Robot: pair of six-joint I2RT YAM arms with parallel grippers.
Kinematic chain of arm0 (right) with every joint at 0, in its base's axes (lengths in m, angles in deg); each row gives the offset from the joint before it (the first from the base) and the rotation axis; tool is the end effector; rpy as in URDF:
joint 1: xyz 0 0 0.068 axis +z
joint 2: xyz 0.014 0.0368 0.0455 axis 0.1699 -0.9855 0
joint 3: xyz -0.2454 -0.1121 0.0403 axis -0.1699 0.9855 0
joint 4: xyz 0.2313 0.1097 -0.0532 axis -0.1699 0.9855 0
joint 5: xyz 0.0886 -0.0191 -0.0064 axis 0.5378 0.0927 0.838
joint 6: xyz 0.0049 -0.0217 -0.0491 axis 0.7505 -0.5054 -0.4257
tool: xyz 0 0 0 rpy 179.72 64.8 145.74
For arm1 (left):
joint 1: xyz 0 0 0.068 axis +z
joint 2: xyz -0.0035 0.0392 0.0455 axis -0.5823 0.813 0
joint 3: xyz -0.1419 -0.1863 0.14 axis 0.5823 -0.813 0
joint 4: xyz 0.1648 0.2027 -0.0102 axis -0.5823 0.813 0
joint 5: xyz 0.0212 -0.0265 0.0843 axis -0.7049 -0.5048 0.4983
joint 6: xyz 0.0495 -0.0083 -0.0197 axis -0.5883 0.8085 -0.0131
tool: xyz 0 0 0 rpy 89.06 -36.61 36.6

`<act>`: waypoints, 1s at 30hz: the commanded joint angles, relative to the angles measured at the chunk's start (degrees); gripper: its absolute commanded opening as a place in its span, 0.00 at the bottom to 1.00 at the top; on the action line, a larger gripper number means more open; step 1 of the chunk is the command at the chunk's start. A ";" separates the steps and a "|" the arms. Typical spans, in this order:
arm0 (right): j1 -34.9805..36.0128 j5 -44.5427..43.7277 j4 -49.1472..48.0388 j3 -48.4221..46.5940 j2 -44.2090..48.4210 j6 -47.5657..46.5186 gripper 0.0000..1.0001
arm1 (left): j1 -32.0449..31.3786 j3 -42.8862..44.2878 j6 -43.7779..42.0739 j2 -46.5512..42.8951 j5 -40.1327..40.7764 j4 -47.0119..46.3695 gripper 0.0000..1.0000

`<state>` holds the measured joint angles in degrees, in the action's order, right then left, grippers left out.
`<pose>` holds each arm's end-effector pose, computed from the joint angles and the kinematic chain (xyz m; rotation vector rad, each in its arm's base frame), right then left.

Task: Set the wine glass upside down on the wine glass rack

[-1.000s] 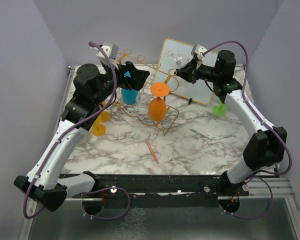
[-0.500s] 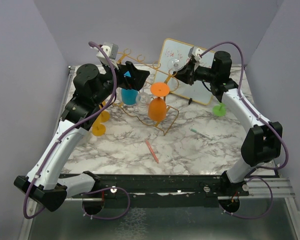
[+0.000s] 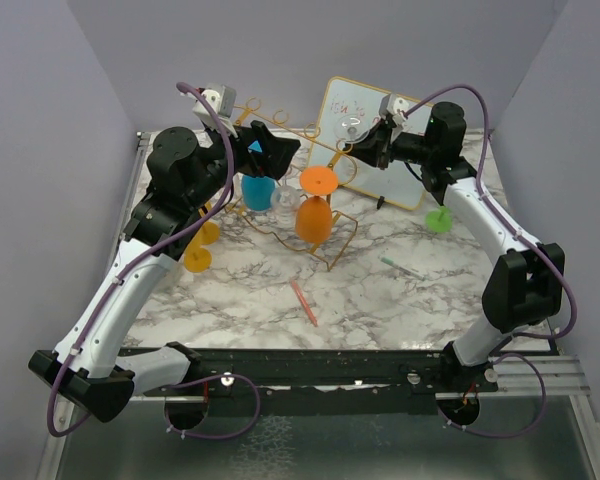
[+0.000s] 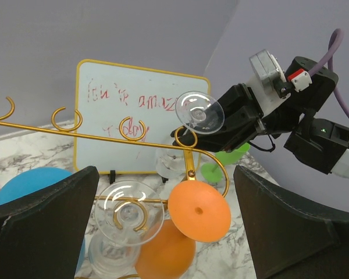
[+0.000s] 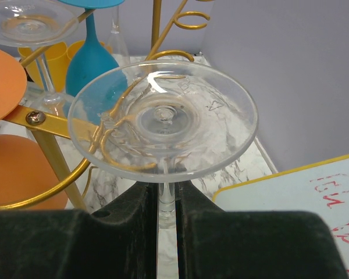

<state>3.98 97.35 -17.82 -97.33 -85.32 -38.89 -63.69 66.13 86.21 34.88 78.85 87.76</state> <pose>0.3652 0.1208 0.3708 -1.1336 1.2102 0.7880 0.2140 -0.1213 0.4851 0.2622 1.5407 -0.7990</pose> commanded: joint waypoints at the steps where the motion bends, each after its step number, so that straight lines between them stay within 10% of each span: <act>1: 0.02 4.22 -3.08 0.12 -1.17 -0.24 0.01 | 0.31 0.00 0.69 0.16 -1.72 -1.73 0.99; 30: 0.13 8.74 -15.43 5.74 -1.61 7.98 0.02 | 0.30 -0.23 -0.37 1.12 -2.56 -1.12 0.99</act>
<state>3.72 103.26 -28.38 -92.06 -87.49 -33.15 -63.69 66.13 86.51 35.82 77.93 86.98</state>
